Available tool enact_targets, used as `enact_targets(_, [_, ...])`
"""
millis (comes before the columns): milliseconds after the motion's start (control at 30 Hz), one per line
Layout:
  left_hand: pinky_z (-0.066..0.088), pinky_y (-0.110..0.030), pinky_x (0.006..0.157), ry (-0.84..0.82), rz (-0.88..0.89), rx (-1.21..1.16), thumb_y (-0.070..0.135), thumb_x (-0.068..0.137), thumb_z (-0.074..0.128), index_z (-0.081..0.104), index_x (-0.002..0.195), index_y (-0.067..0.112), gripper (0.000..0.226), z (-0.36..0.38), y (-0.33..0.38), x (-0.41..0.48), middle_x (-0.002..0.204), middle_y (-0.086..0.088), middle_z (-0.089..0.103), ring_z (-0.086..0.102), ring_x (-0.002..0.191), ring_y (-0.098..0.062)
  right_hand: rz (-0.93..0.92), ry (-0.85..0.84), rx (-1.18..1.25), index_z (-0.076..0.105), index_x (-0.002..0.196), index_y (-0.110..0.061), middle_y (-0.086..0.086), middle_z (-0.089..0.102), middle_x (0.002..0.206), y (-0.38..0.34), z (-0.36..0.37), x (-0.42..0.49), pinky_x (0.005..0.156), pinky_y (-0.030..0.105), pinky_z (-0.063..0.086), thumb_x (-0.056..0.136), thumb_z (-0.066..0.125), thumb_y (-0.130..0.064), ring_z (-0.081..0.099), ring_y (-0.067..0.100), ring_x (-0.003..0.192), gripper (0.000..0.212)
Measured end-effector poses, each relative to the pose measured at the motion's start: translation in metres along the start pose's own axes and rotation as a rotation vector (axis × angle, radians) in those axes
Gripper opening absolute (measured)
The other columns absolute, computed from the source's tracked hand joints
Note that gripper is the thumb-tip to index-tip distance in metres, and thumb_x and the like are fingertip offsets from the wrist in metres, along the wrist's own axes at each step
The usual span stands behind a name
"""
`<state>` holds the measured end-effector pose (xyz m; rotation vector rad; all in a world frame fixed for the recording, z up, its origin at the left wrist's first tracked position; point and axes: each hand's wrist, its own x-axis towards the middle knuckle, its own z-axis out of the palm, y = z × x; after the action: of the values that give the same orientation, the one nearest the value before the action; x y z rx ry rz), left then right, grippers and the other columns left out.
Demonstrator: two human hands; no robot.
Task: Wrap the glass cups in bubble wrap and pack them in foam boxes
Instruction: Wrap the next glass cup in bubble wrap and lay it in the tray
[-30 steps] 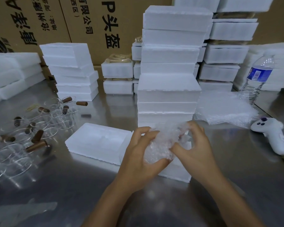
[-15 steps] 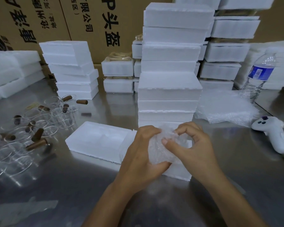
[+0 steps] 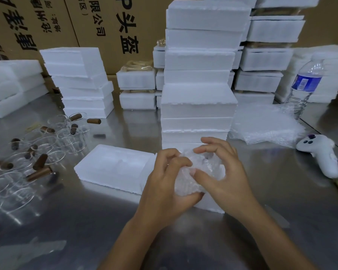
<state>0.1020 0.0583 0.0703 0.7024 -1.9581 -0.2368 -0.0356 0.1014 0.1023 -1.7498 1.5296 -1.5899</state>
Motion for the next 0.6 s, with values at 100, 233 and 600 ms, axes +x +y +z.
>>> enact_targets(100, [0.039, -0.001, 0.081, 0.033, -0.082, -0.026, 0.051, 0.068, 0.068, 0.045, 0.1, 0.029, 0.045, -0.003, -0.001, 0.001, 0.113, 0.001, 0.048, 0.044, 0.101, 0.003, -0.091, 0.07, -0.015, 0.062, 0.096, -0.039, -0.01, 0.055, 0.121, 0.0, 0.001, 0.0, 0.095, 0.006, 0.032, 0.079, 0.064, -0.033, 0.046, 0.0, 0.119, 0.019])
enact_targets(233, [0.037, -0.006, 0.082, 0.086, -0.247, -0.22, 0.049, 0.07, 0.068, 0.042, 0.086, 0.04, 0.032, -0.01, 0.0, 0.007, 0.106, 0.006, 0.049, 0.049, 0.105, 0.001, 0.01, 0.235, 0.034, 0.058, 0.106, -0.042, -0.02, 0.057, 0.117, 0.008, -0.004, 0.007, 0.093, 0.004, 0.033, 0.092, 0.055, -0.027, 0.049, -0.005, 0.114, 0.021])
enact_targets(600, [0.053, -0.023, 0.085, -0.027, -0.521, -0.682, 0.052, 0.061, 0.075, 0.033, 0.119, 0.056, 0.072, -0.015, -0.001, 0.008, 0.12, 0.016, 0.06, 0.061, 0.111, -0.007, 0.294, 0.046, 0.489, 0.069, 0.088, -0.019, -0.001, 0.073, 0.081, 0.016, -0.008, 0.012, 0.065, 0.019, 0.053, 0.078, 0.062, -0.028, 0.069, 0.012, 0.076, 0.014])
